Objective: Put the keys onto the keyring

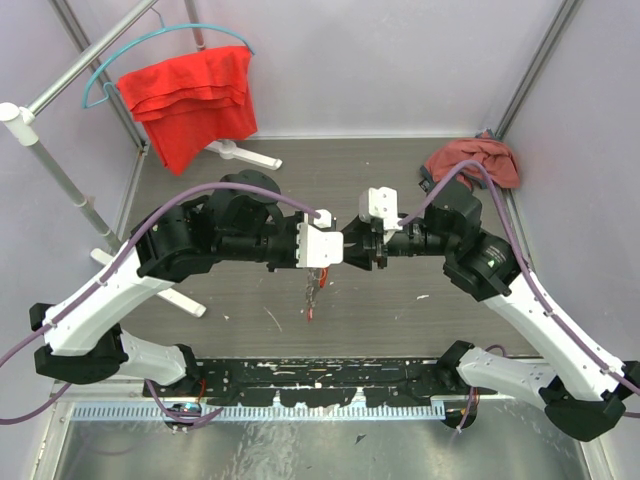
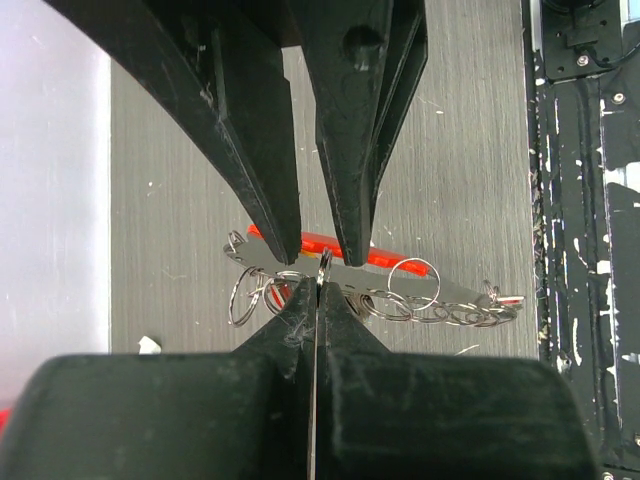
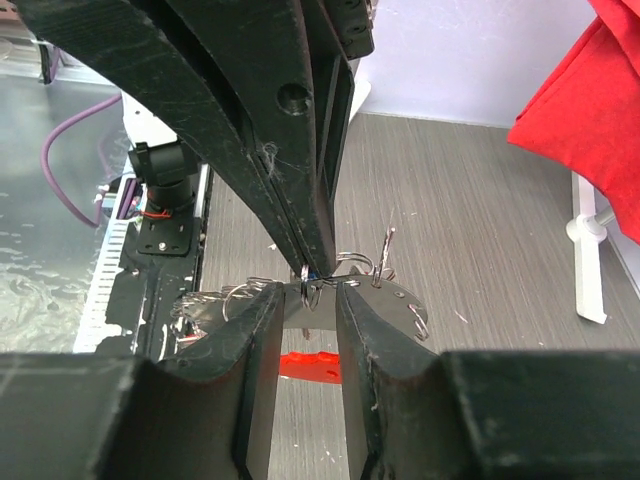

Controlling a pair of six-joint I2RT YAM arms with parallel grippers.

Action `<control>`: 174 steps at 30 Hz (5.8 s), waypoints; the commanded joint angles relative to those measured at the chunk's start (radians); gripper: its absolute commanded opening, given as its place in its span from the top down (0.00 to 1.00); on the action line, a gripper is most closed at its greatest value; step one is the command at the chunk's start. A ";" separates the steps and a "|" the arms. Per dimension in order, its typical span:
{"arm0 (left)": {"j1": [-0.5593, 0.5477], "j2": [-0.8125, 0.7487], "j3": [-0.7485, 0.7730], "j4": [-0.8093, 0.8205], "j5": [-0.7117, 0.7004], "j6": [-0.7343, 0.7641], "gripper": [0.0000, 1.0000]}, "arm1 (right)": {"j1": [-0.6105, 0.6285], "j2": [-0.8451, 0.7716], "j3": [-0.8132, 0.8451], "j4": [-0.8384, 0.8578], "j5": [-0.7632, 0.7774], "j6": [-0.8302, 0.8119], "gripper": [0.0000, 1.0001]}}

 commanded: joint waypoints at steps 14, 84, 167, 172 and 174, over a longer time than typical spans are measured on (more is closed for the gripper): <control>-0.003 -0.042 -0.001 0.085 0.038 -0.002 1.00 | 0.000 0.019 -0.005 0.128 -0.025 0.054 0.98; -0.001 -0.222 -0.225 0.511 0.217 -0.153 1.00 | 0.000 -0.128 0.028 0.329 -0.059 0.120 0.76; -0.061 0.012 0.155 -0.079 -0.107 -0.054 0.90 | 0.017 -0.049 -0.186 0.465 -0.008 0.217 0.99; -0.061 -0.100 0.048 0.062 -0.083 -0.067 0.75 | 0.016 -0.079 -0.156 0.475 0.006 0.220 0.99; -0.061 -0.151 -0.003 0.133 -0.071 -0.073 0.73 | 0.016 -0.089 -0.144 0.475 0.013 0.220 0.99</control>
